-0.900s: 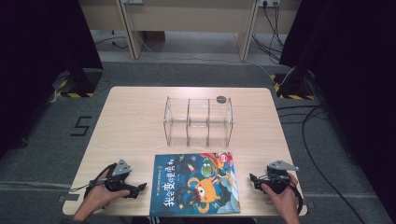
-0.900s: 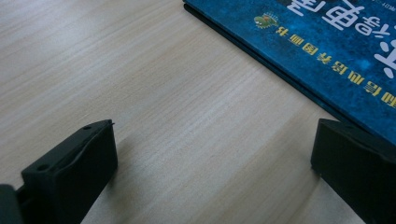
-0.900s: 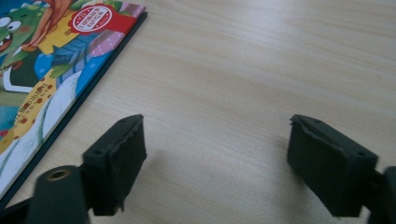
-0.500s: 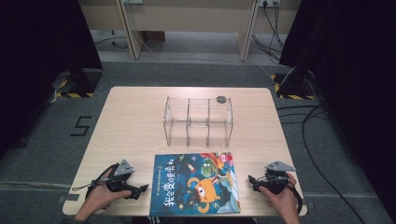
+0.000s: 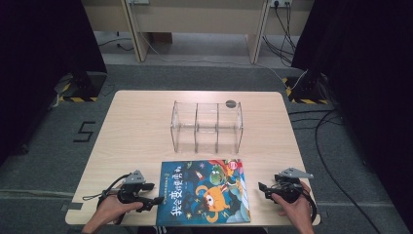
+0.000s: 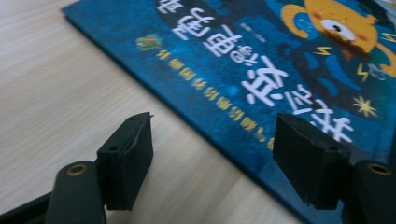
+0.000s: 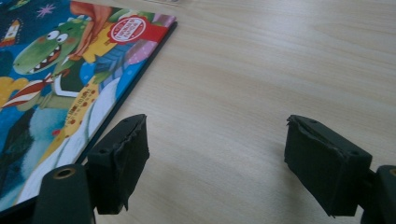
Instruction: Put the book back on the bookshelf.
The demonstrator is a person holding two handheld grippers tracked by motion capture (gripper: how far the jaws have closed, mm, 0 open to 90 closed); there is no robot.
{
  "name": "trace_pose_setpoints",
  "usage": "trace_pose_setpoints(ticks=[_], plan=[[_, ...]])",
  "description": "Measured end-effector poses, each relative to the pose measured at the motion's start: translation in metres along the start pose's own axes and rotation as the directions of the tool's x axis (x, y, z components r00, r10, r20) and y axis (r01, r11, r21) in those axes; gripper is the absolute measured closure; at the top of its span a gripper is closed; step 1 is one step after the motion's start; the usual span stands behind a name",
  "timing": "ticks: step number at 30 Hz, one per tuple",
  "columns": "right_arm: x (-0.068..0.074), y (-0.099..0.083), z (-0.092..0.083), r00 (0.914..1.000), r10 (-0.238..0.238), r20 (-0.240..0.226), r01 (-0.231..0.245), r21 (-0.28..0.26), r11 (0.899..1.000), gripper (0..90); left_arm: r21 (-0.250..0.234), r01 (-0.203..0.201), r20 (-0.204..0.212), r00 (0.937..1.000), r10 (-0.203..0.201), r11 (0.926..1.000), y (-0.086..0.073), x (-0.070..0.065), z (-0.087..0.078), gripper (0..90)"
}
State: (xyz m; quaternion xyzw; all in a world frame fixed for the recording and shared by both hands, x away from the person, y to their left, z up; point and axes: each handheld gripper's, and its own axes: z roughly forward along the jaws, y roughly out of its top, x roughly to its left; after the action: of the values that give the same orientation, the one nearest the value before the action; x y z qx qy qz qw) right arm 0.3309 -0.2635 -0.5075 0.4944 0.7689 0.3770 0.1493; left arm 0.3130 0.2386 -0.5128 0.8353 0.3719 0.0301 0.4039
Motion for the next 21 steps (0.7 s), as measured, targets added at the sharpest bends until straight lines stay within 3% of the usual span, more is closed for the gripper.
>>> trace_pose_setpoints(ticks=[2,3,8,13,17,19,21], plan=[[0.001,0.0,0.0,0.9999,-0.001,-0.01,0.001,-0.005,1.0,23.3,0.003,-0.005,0.025,0.9997,0.005,1.0,0.002,-0.006,0.005,32.1],[0.002,0.001,-0.001,0.9999,-0.002,-0.016,0.002,-0.01,1.0,23.4,0.014,-0.013,0.019,0.9997,0.013,0.9998,0.005,-0.01,0.007,32.0],[0.002,0.0,-0.004,0.992,0.074,-0.102,-0.078,-0.04,0.996,24.7,0.012,-0.009,0.018,0.9998,0.008,0.9999,0.01,-0.015,0.015,30.7],[0.0,-0.001,-0.008,0.9818,0.123,-0.144,-0.131,-0.043,0.99,26.0,0.013,0.011,0.041,0.9991,-0.012,0.9999,0.014,-0.02,0.02,33.7],[0.0,-0.003,-0.009,0.98,0.126,-0.154,-0.132,-0.03,0.991,30.6,0.017,0.011,0.066,0.9977,-0.012,0.9998,0.016,-0.025,0.024,34.2],[0.001,-0.003,-0.009,0.9781,0.129,-0.163,-0.135,-0.025,0.991,32.3,0.021,0.028,0.109,0.9935,-0.03,0.9994,0.017,-0.029,0.027,35.1],[0.001,-0.004,-0.008,0.9783,0.128,-0.163,-0.131,-0.01,0.991,33.7,0.023,0.026,0.126,0.9917,-0.028,0.9994,0.018,-0.033,0.03,35.6]])
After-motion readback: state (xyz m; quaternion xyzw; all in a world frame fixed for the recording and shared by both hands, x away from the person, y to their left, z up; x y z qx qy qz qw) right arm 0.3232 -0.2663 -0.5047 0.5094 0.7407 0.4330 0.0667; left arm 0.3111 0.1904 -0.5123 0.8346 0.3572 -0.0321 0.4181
